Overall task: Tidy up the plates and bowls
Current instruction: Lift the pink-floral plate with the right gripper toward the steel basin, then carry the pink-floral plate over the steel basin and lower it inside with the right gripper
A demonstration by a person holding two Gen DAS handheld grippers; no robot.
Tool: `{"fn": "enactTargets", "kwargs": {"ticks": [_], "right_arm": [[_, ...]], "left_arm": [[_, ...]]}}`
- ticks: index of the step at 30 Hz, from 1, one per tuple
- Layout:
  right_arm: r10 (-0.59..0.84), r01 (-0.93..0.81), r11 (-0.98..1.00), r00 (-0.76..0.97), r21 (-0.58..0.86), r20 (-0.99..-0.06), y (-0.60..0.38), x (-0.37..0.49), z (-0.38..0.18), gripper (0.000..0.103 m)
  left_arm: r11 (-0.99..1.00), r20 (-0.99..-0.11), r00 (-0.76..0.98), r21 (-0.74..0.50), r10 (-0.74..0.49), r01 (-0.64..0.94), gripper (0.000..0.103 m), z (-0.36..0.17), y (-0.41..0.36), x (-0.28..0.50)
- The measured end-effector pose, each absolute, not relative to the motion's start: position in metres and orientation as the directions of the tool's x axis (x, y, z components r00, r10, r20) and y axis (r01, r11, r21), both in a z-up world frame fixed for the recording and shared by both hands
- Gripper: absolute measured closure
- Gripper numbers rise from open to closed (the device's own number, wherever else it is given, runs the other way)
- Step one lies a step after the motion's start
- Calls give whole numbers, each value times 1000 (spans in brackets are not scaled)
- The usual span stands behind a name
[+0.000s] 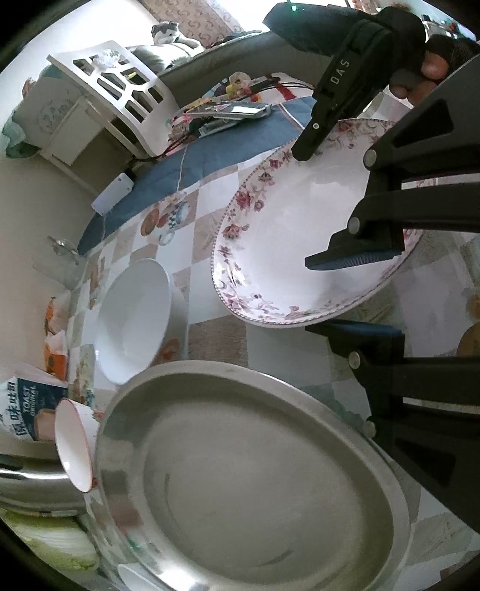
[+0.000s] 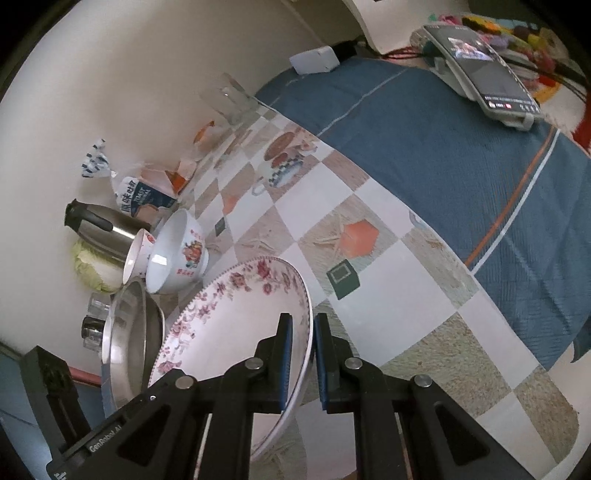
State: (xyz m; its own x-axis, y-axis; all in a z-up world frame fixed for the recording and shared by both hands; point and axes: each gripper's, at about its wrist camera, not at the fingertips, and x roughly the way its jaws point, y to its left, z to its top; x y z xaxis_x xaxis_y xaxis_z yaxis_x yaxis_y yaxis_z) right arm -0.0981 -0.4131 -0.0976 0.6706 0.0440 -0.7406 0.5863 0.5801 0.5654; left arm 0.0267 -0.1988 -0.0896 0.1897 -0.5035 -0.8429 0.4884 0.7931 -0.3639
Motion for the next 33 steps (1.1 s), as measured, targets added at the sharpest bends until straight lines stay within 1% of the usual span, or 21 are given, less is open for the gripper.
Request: {"fn": "enactTargets", "kwargs": {"ticks": [7, 12, 19, 27, 33], "right_arm": [[8, 568, 598, 701, 565, -713, -409, -102, -72, 90], [-19, 545, 618, 730, 566, -683, -406, -103, -46, 90], [-46, 501, 677, 761, 540, -647, -389, -90, -3, 90], [-30, 432, 744, 784, 510, -620, -359, -63, 35, 90], [5, 387, 779, 783, 493, -622, -328, -35, 46, 90]], "left_arm": [[768, -809, 230, -363, -541, 528, 76, -68, -196, 23], [743, -762, 244, -418, -600, 523, 76, -52, -186, 28], [731, -709, 302, -431, -637, 528, 76, -29, -168, 34], [736, -656, 361, -485, -663, 472, 76, -11, -125, 55], [751, -627, 415, -519, -660, 409, 76, -6, -85, 73]]}}
